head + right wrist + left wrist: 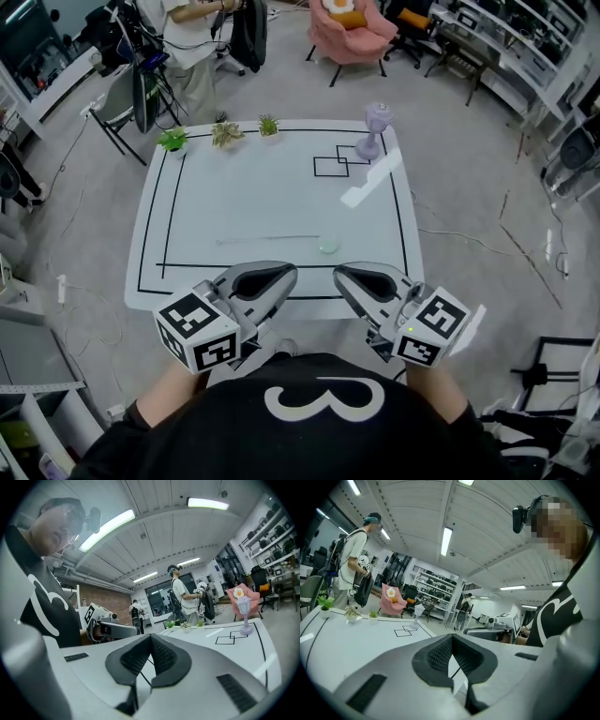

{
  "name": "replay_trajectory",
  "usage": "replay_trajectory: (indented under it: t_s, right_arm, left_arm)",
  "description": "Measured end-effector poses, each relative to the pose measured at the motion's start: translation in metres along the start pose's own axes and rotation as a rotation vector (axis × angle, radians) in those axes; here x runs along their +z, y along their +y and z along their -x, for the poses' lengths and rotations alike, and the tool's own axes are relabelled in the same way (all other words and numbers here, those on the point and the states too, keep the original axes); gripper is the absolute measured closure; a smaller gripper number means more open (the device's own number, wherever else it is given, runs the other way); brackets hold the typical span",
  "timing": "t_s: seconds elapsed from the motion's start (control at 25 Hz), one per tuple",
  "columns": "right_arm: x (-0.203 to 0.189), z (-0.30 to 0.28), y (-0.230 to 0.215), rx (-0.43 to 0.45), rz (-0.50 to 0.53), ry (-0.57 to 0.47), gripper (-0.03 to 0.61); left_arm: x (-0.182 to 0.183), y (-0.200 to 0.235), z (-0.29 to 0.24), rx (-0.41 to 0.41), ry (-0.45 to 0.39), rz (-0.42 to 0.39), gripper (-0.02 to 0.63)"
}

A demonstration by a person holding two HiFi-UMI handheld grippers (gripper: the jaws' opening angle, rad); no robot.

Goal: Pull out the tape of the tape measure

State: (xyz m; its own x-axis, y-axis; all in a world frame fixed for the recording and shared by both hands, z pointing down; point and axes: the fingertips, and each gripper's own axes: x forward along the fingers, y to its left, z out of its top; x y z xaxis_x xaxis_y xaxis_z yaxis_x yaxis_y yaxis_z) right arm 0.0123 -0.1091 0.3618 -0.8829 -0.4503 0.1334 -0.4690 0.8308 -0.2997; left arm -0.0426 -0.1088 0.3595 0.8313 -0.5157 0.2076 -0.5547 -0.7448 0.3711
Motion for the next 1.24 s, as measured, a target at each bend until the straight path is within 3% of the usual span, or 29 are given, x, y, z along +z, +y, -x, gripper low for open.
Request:
replay_trajectory:
  t_s: [1.24]
  right_arm:
    - [0.020,0.005,-0.039,-0.059,0.020,0.005,0.575]
  left_arm:
    - [0.023,0.018,-0.032,0.026,0.008,-0.030,0.607]
